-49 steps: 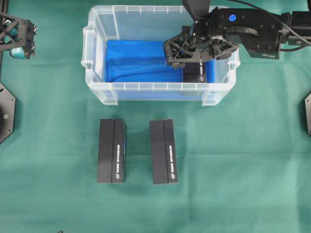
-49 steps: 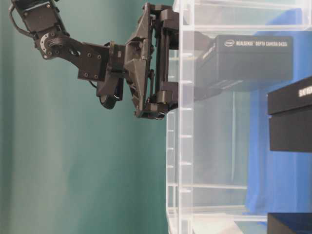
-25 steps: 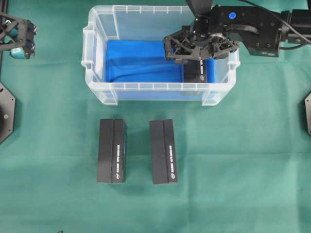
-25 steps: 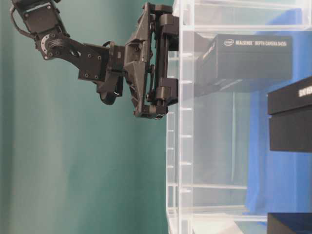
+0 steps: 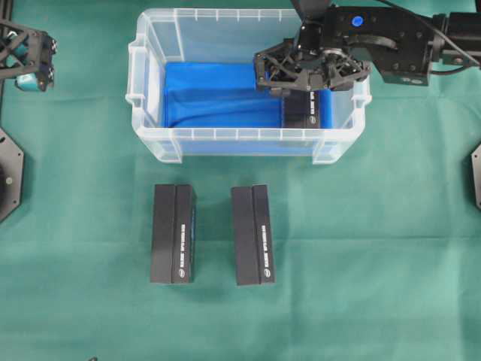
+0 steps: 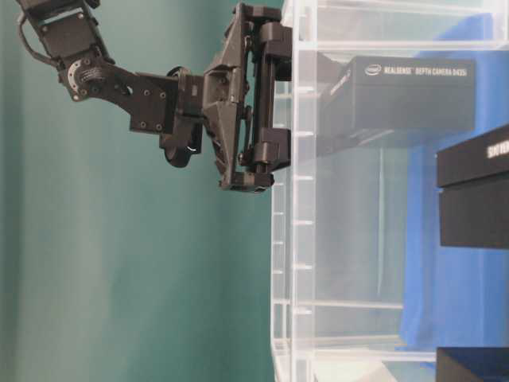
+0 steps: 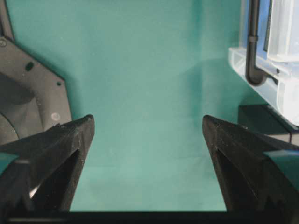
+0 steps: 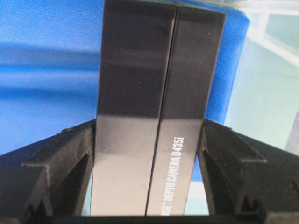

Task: Take out the box from the case.
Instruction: 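Lower the open right gripper around the right box and close it, then lift the held box up out of the case with the right gripper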

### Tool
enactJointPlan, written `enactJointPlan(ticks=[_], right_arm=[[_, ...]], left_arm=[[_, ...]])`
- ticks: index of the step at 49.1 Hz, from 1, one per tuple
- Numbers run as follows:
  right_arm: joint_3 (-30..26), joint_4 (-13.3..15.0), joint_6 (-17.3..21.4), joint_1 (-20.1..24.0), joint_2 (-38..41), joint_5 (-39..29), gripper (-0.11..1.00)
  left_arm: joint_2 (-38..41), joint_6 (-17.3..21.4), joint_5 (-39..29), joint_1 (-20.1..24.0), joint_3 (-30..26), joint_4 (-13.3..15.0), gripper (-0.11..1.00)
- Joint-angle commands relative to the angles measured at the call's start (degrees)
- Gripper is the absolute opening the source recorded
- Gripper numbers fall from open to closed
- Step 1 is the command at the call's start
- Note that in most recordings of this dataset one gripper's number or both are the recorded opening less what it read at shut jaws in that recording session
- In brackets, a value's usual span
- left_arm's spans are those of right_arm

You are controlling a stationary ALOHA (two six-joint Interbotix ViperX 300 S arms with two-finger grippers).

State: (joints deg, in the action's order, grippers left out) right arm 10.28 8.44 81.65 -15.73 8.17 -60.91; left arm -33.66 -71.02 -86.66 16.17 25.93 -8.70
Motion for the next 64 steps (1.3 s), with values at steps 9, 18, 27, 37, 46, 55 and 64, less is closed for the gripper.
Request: enactJointPlan(ticks=[9, 18, 27, 37, 46, 55, 64], right_arm=[[-3.8, 0.1, 0.0, 0.2, -2.7, -3.9, 0.66], [-5.6, 0.1, 0.0, 0.2, -4.8, -7.9, 0.66], [-8.3, -0.1, -0.1, 0.3, -7.2, -11.7, 0.66], [-11.5, 0.1, -0.2, 0.3, -9.2, -15.3, 0.66], [-15.1, -0.2, -0.4, 0.6, -9.4, -19.4, 0.66], [-18.8, -0.1, -1.1, 1.1, -9.4, -23.2, 0.66], [-21.8, 0.1, -2.7, 1.1, -9.4, -25.6, 0.66]], left_arm=[[-0.2, 0.2, 0.2, 0.1, -0.6, 0.0, 0.98], [-0.3, 0.2, 0.2, 0.1, -0.5, 0.0, 0.98], [-0.2, 0.2, 0.2, 0.2, -0.5, 0.0, 0.98], [-0.3, 0.2, 0.2, -0.2, -0.5, 0.0, 0.98], [-0.2, 0.1, 0.2, -0.5, -0.5, 0.0, 0.98], [-0.2, 0.0, 0.2, -0.7, -0.6, 0.0, 0.98], [-0.2, -0.1, 0.2, -0.7, -0.6, 0.0, 0.98]])
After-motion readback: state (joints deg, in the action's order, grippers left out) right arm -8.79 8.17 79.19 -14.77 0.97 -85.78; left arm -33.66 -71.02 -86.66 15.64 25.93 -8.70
